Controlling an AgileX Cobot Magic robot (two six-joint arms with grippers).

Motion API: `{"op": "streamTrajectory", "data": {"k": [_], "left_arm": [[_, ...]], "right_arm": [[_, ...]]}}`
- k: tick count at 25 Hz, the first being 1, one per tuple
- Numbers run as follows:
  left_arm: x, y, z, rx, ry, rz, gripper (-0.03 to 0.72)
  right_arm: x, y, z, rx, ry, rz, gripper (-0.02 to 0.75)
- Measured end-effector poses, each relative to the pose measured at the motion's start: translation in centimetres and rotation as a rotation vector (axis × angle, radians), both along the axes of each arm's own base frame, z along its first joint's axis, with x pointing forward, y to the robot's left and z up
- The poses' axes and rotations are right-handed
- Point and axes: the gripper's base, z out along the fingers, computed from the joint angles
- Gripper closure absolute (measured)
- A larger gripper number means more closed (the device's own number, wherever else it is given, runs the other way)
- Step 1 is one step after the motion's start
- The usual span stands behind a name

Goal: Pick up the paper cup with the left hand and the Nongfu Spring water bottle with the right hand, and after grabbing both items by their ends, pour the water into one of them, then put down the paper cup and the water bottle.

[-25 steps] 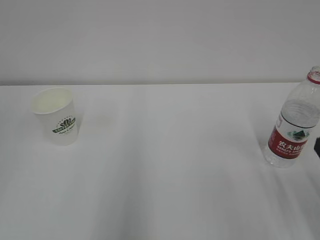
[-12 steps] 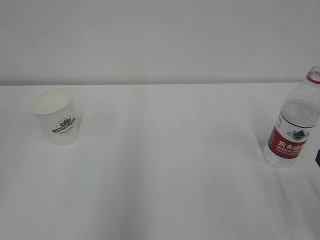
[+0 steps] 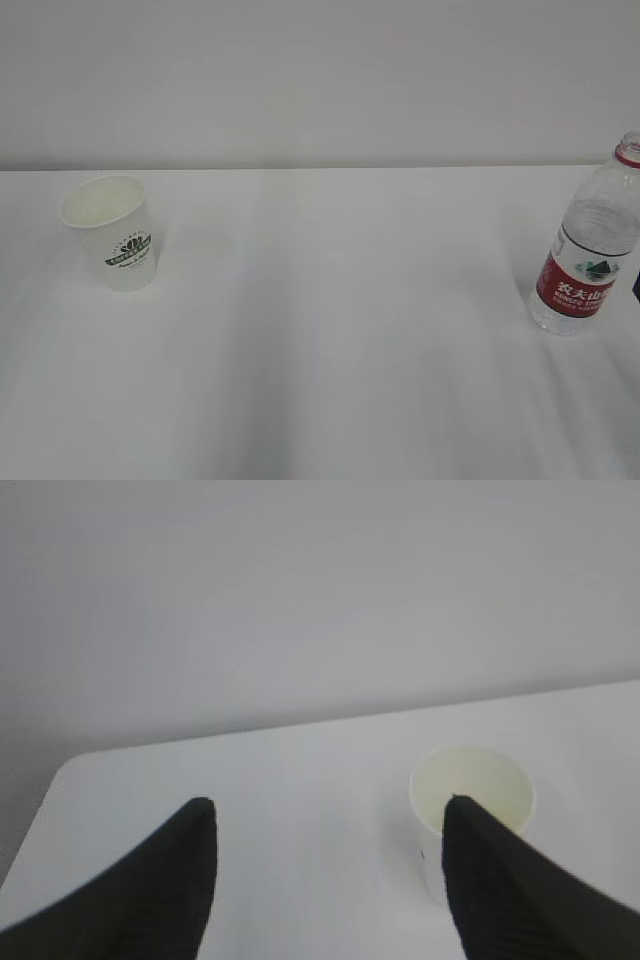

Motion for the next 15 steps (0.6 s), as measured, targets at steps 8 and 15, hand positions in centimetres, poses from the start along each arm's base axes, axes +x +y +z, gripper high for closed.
{"op": "streamTrajectory", "data": {"k": [8, 15], "left_arm": [[6.2, -0.2, -4.1, -0.019, 0.07, -0.006, 0.172], [9.5, -0.3, -8.5, -0.025, 0.124, -0.009, 0.177]], "right_arm": [[-0.1, 1.6, 0.7, -0.016, -0.082, 0.144, 0.223], [-0.2, 1.8, 0.9, -0.023, -0.106, 0.169, 0.223]]}}
